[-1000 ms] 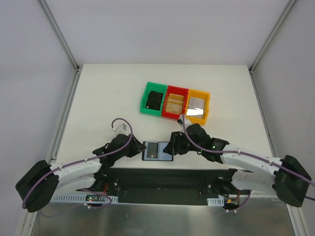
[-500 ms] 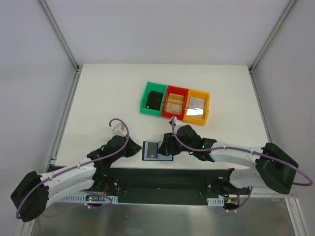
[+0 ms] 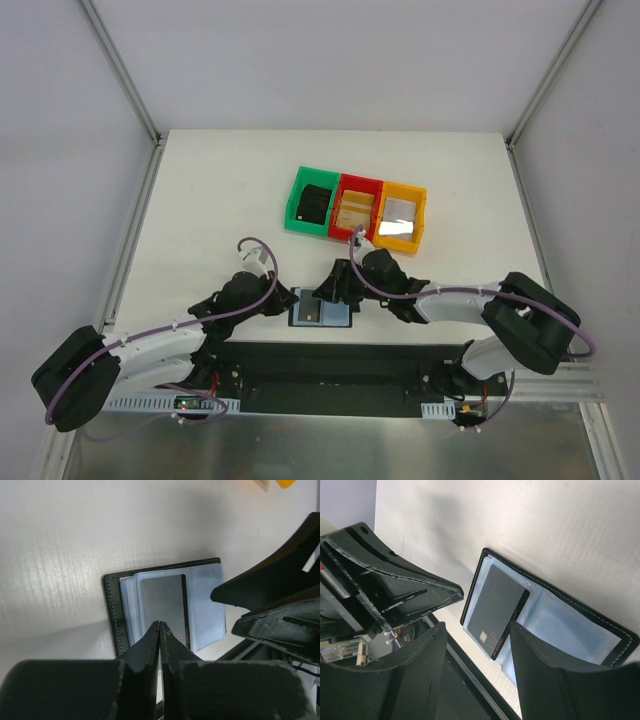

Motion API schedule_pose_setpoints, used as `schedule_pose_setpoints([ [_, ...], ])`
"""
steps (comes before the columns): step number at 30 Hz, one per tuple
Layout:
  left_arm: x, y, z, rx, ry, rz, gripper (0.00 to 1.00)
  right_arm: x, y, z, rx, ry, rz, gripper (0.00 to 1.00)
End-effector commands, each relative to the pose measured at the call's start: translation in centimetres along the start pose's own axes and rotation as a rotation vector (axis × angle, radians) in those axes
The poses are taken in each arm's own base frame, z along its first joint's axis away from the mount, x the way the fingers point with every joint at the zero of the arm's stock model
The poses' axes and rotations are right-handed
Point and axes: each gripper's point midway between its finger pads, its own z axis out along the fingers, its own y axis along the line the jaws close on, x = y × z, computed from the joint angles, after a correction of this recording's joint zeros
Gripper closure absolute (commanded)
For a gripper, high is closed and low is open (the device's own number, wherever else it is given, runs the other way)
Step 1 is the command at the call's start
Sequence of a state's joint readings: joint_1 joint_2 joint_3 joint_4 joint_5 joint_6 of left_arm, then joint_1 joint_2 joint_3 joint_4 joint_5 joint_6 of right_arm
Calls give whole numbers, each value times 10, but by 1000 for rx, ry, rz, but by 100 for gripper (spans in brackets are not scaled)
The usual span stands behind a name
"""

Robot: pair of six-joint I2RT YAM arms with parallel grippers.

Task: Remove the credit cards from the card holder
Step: Remove the credit card from the card holder.

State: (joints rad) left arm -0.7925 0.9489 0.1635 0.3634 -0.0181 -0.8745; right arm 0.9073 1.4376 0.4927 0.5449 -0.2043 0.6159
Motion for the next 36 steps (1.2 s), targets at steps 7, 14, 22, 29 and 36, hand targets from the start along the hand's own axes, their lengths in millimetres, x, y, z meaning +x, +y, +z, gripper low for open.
schedule_pose_setpoints([
  [7, 4, -11, 6, 70, 16, 30, 100, 2, 10, 15, -82, 25, 23, 44],
  [14, 15, -1, 12, 40, 51, 17, 100, 10, 4, 20, -80, 47, 52, 44],
  [22, 22, 9, 15, 12, 71, 9, 100, 14, 0, 21, -74, 53, 60, 45],
  [29, 26, 16, 14, -7, 74, 0, 100, 20, -9, 21, -54, 67, 73, 48],
  [36, 29, 24, 13, -29, 73, -6, 100, 25, -14, 20, -41, 76, 84, 47],
])
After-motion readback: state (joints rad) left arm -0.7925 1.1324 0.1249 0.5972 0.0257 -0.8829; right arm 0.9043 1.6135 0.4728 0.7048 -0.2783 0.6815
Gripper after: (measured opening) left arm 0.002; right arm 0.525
